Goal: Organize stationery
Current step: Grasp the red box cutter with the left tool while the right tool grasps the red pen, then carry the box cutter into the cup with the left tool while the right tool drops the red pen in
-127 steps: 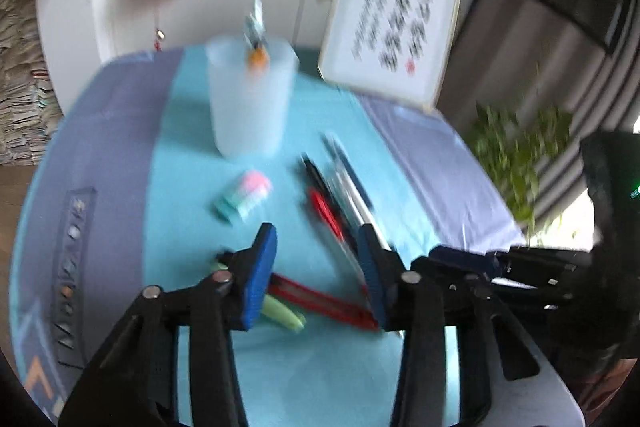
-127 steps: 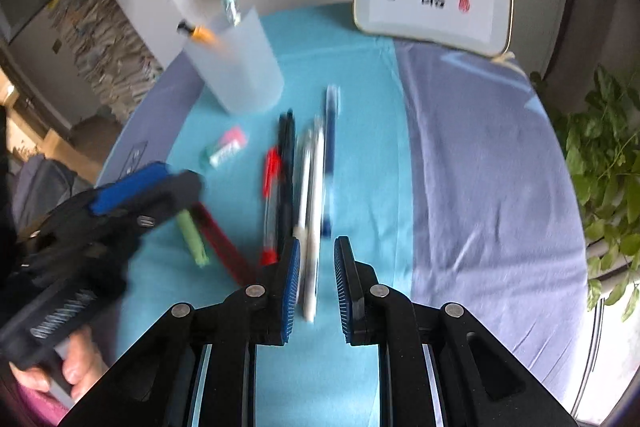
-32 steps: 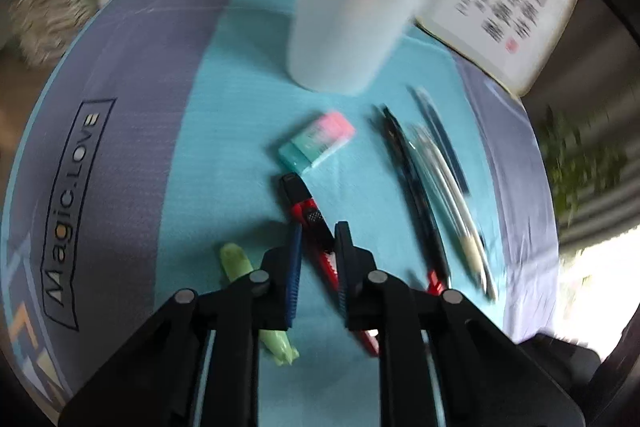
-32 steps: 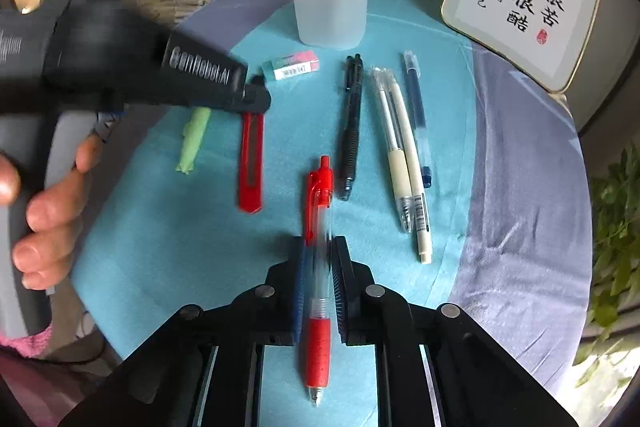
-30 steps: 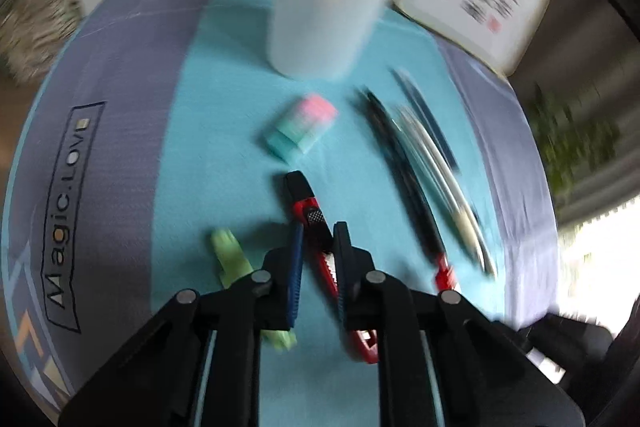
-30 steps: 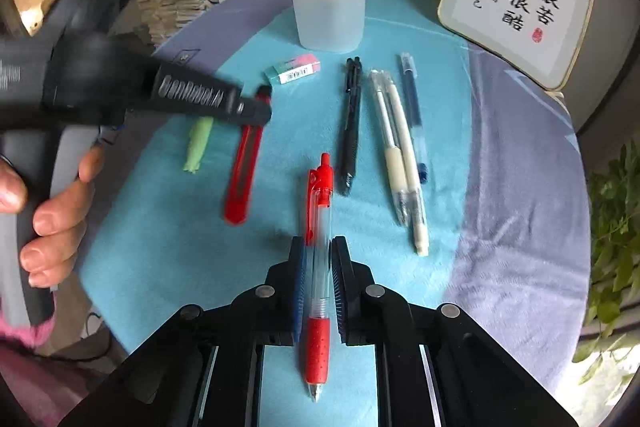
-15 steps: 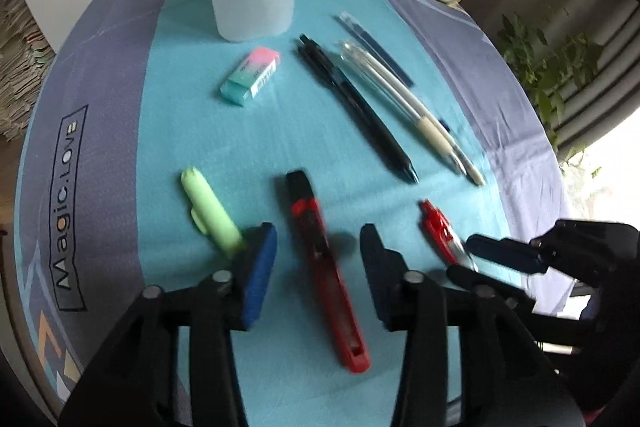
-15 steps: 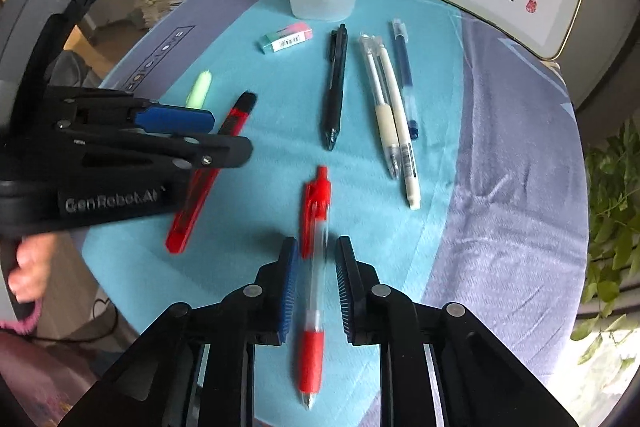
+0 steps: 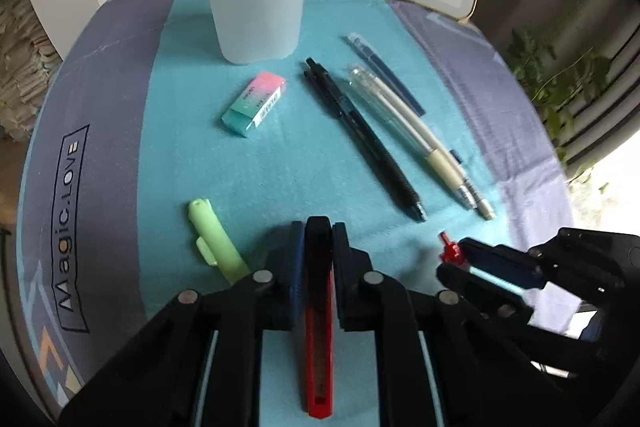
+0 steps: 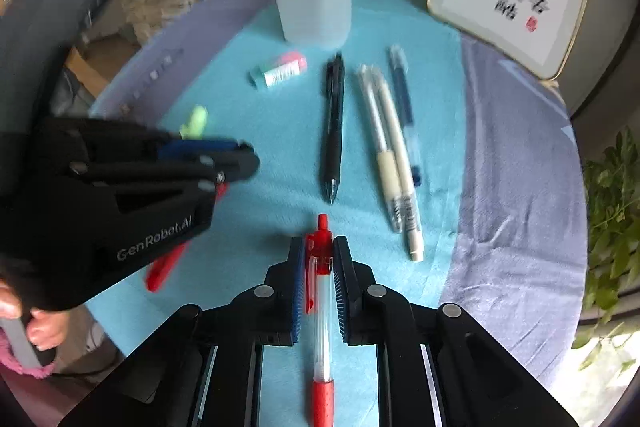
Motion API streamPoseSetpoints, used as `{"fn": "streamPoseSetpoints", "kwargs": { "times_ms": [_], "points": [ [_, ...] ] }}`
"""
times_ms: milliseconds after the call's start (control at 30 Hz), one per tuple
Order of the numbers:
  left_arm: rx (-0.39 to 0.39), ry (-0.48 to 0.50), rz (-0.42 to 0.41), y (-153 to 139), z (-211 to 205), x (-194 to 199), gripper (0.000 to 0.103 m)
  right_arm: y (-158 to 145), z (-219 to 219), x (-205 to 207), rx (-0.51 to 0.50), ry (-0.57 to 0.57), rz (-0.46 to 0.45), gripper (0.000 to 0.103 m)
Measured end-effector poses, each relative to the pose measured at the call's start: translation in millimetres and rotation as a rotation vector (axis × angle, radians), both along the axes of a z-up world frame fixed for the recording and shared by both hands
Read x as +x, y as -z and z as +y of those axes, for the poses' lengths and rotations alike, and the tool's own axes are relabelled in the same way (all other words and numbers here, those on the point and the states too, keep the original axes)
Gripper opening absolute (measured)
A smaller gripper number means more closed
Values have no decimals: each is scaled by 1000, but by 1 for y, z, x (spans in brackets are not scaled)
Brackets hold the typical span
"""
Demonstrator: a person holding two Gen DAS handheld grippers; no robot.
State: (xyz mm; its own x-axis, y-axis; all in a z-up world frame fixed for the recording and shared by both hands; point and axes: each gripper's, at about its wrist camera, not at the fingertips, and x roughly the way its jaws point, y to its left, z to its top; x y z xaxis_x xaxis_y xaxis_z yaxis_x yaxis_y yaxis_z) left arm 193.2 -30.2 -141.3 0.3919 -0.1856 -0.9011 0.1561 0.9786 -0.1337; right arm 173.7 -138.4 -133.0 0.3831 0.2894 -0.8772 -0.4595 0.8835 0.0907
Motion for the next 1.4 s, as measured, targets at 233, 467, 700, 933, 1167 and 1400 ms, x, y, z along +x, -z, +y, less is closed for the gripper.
{"fn": "streamPoseSetpoints", "kwargs": {
  "times_ms": [233,467,700,933,1167,1400],
  "points": [
    [-34,4,-142,-44,9,-18,11,-44,-17,-12,95,29,-89,15],
    [-42,1,-260,-77,11,-35,11,-73,-17,-24,142,32,-173,14],
    [-43,-14,-357,-108,22,-32,11,-114,-10,-18,168,40,-277,14],
    [-23,-56,-449,-139,38,-9,11,-151,4,8,182,40,-352,14],
    [-1,-76,-550,-169,44,23,11,-181,21,44,184,55,-416,14],
    [-15,-99,-622,-186,48,64,11,-187,40,87,196,63,-438,14]
  ]
}}
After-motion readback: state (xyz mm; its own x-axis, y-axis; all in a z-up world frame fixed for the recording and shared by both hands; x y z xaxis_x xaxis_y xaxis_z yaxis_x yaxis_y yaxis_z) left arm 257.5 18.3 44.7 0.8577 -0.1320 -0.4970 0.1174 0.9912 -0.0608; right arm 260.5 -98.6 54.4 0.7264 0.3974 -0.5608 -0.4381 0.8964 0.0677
